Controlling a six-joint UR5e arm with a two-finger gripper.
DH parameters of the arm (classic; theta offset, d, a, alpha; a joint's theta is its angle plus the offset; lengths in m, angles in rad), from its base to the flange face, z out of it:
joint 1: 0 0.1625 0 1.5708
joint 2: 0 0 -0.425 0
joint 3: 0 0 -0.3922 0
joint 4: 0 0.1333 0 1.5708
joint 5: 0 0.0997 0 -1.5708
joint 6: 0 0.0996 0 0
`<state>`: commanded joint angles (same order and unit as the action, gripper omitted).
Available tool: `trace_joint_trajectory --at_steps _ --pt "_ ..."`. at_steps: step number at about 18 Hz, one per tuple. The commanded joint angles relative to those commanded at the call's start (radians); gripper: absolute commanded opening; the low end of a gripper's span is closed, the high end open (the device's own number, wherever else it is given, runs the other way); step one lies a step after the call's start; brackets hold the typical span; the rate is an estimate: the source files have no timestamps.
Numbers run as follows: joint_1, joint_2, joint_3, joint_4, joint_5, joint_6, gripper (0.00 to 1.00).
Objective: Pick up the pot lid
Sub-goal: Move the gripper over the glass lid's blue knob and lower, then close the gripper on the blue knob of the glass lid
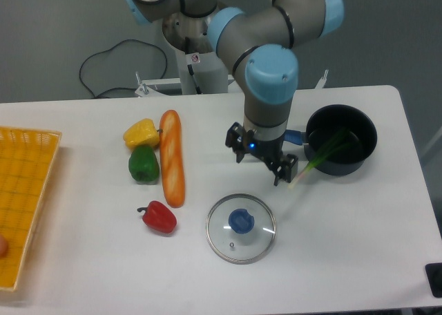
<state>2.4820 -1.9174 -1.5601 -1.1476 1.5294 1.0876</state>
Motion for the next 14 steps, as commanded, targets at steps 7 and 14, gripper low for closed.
trace_joint_trajectory --at_steps 7,14 --pt "-0.034 -0.086 0.002 0.063 0.002 0.049 1.0" --pt "-0.04 -0.137 0.011 0.066 0.003 0.092 1.0"
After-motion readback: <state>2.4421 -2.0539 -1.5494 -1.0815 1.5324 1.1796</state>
